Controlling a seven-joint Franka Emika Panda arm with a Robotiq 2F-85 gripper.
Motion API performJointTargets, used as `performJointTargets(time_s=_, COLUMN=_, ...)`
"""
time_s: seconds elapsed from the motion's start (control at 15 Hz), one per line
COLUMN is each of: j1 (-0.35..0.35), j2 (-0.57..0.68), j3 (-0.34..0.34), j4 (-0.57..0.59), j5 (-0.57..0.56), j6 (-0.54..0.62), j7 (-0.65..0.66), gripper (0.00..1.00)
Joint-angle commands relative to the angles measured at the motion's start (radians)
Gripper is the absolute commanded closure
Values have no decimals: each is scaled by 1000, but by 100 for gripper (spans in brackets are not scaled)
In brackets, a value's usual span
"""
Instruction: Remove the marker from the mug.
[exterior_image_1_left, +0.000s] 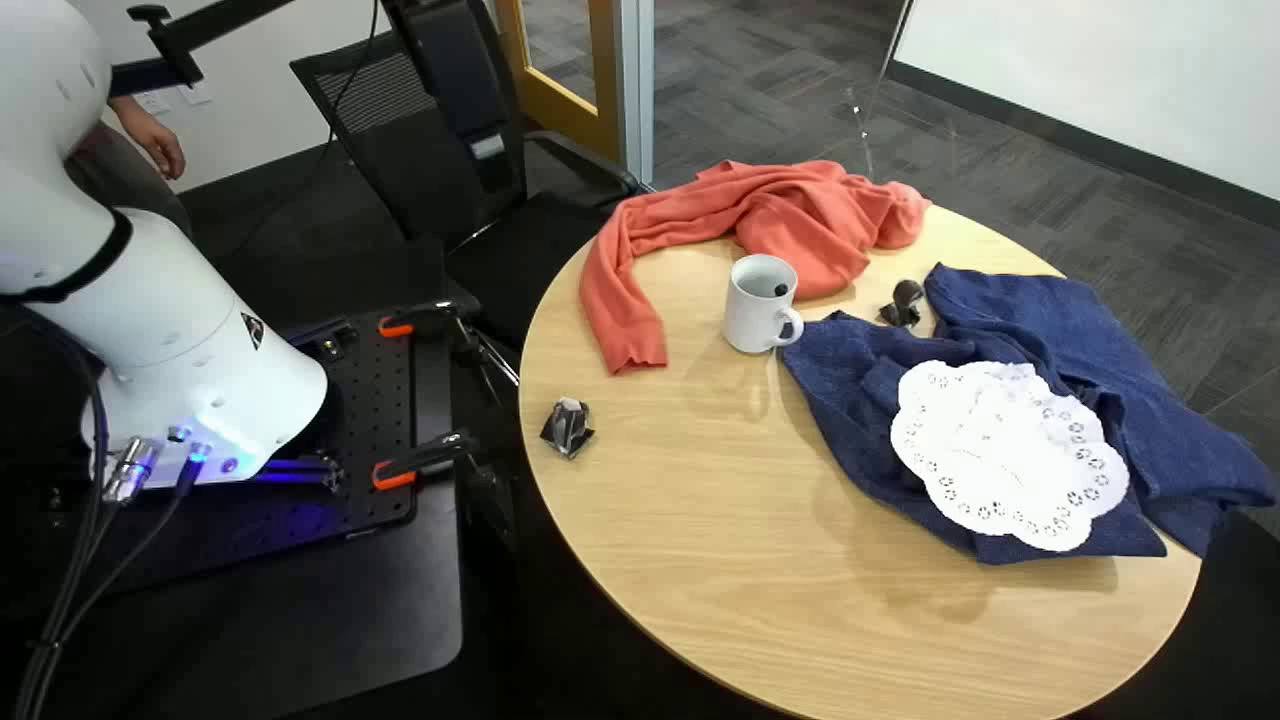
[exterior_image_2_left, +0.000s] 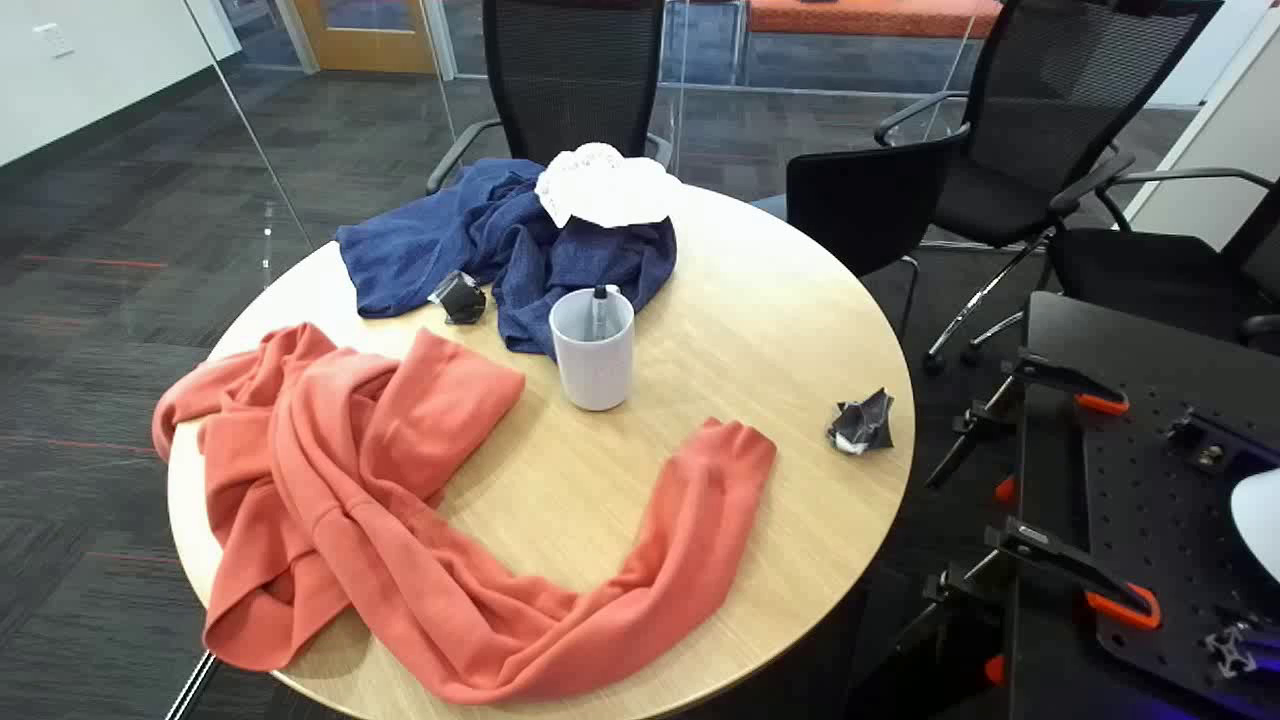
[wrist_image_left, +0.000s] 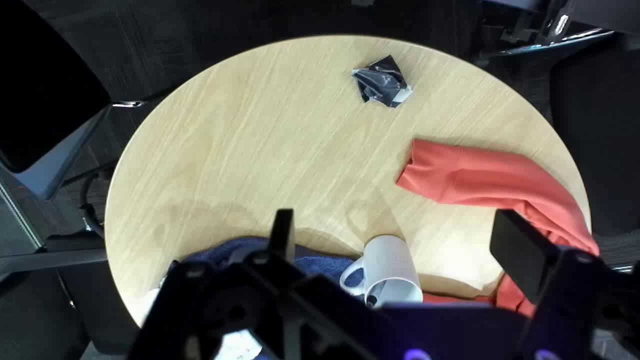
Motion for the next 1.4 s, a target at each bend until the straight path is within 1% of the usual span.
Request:
performJointTargets(time_s=0.0, j1=1, j2=0, j3=0, j4=2, j5=1, j6=-3, j7=0, gripper=0)
performJointTargets(time_s=0.4, j1=1, j2=0, j3=0, j4=2, j5=1, j6=-3, j7=0, gripper=0)
performJointTargets(time_s=0.67, j1=32, j2=19, j3=29, j4=7, j5=49, j6=36, j7=53, gripper=0)
performJointTargets(time_s=0.8, j1=46, j2=37, j3=56, j4=8, j5=80, j6=77, j7=110, gripper=0)
performJointTargets(time_s=0.93, j1=57, j2=62, j3=91, j4=10, j5=124, j6=144, j7=192, gripper=0)
performJointTargets(time_s=1.13, j1=60, j2=130, j3=161, j4=22, j5=172, j6=242, j7=331, gripper=0)
performJointTargets(time_s=1.33, j1=39, j2=220, j3=245, j4=48, j5=202, j6=337, j7=499, gripper=0)
